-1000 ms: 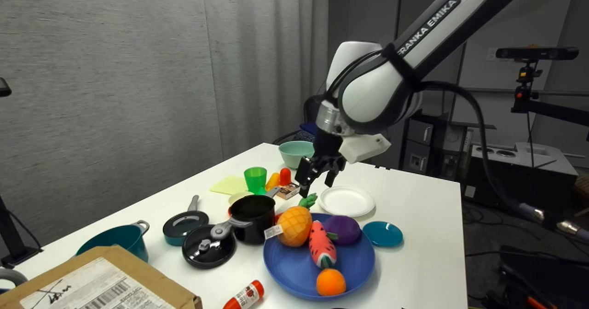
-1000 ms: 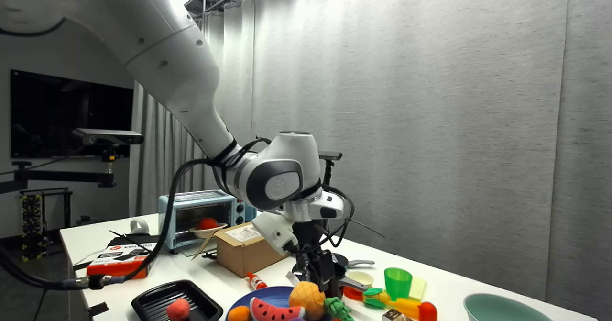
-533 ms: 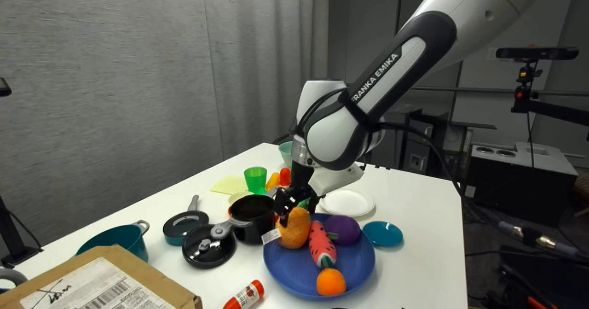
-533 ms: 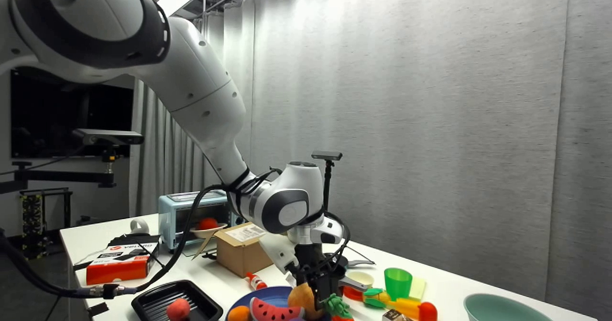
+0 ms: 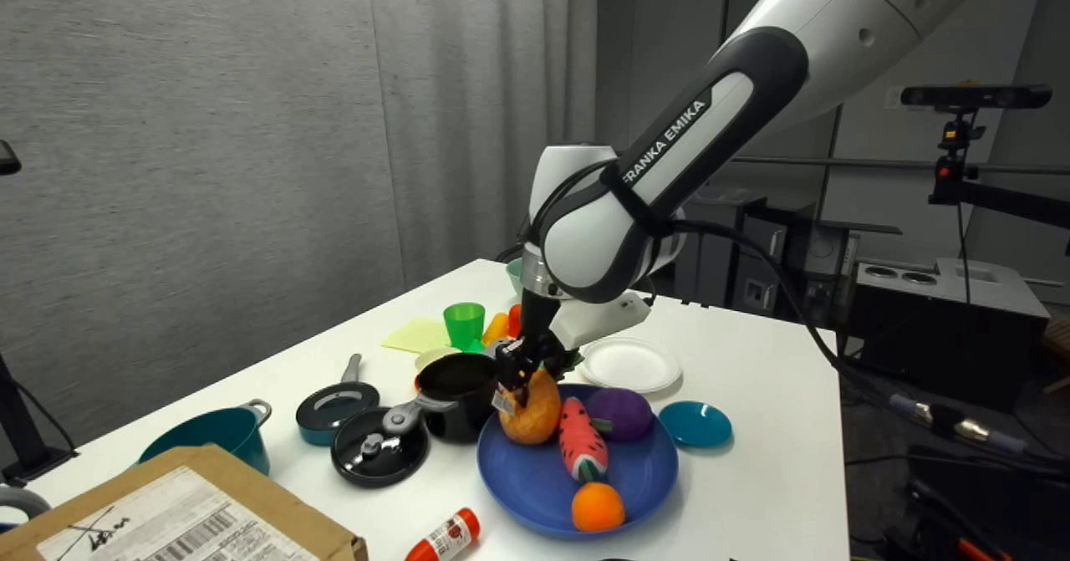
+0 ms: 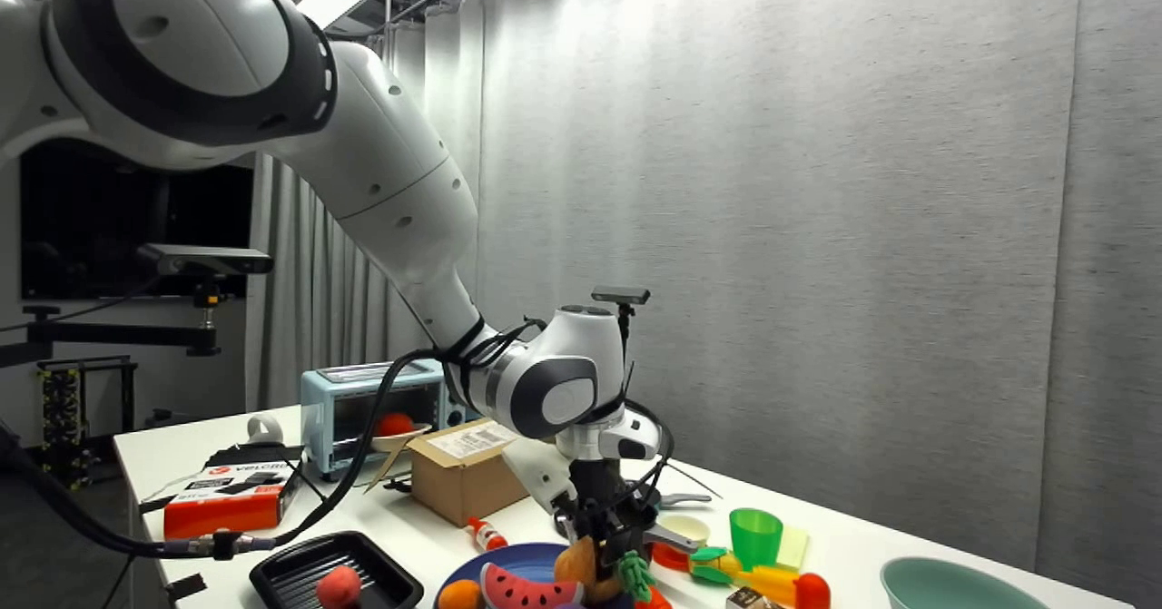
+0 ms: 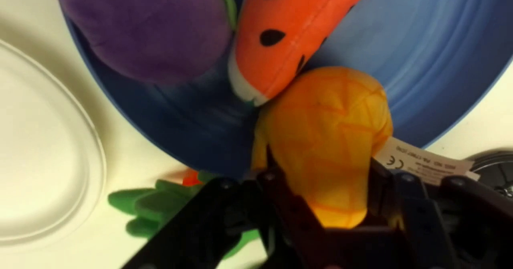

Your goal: Put the pineapple and watermelon plushies on the white plate, then the purple plushie in the black pot and the orange plushie on the table

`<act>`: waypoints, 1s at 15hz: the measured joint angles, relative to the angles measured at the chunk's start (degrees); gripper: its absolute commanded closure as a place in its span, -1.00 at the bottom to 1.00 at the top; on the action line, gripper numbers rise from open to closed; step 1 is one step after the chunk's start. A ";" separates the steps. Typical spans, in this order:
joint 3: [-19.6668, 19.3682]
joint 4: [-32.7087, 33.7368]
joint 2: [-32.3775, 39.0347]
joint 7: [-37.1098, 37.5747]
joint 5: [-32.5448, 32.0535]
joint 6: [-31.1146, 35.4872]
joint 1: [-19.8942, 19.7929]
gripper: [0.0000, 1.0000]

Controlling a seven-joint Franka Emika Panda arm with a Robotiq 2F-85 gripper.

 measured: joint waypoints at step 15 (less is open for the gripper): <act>-11.15 -11.29 -12.84 -2.82 5.05 -6.36 -11.75 0.90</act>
